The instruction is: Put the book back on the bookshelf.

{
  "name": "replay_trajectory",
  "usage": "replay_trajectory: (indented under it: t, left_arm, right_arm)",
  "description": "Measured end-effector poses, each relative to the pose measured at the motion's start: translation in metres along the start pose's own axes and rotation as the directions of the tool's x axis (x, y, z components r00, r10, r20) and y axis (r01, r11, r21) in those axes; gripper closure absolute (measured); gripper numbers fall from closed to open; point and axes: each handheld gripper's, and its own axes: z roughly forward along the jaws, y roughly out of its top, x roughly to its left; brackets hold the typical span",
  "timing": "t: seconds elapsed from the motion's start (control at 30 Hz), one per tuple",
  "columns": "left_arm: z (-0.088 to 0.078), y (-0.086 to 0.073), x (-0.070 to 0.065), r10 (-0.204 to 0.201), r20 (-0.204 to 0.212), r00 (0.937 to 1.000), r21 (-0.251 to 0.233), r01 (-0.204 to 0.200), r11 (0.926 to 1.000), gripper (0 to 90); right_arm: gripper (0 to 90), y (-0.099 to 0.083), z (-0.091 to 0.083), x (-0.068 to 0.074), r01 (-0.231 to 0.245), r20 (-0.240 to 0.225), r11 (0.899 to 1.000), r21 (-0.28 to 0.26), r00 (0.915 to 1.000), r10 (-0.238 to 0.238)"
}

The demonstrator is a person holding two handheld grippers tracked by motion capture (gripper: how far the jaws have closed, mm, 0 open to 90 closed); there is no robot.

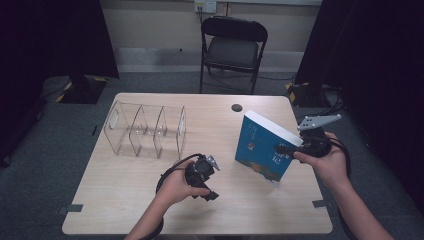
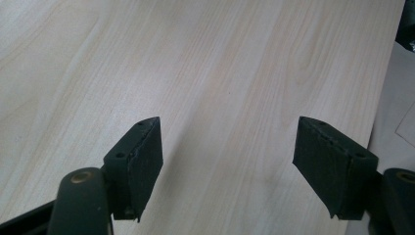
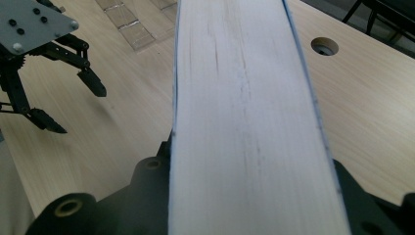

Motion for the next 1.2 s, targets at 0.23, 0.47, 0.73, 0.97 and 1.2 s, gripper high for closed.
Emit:
replay_trajectory:
  t: [0.23,0.47,0.73,0.97,1.2]
  left_arm:
    - [-0.005,0.0,0.003,-0.006,-0.002,1.0,-0.009,0.006,0.9999,26.1]
    - [-0.013,-0.002,0.003,-0.018,-0.02,0.9996,-0.02,0.018,0.9996,25.9]
    - [-0.033,-0.007,0.008,-0.032,-0.043,0.9986,-0.051,0.03,0.9982,26.1]
    - [-0.051,-0.011,0.012,-0.045,-0.061,0.9972,-0.085,0.039,0.9956,25.6]
    - [-0.061,-0.004,0.01,-0.036,-0.068,0.997,-0.118,0.028,0.9926,23.9]
  right_arm:
    - [61.5,-0.002,-0.003,0.005,0.003,-0.005,0.999,-0.032,1.0,-0.003]
    - [61.7,0.0,-0.009,0.021,0.027,-0.022,0.997,-0.07,0.9994,-0.028]
    - [61.6,0.006,-0.006,0.039,0.031,-0.11,0.994,-0.103,0.993,-0.043]
    - [61.5,0.005,0.0,0.06,0.066,-0.205,0.99,-0.128,0.9745,-0.091]
    - [61.2,-0.007,-0.003,0.058,0.116,-0.217,0.982,-0.15,0.9649,-0.148]
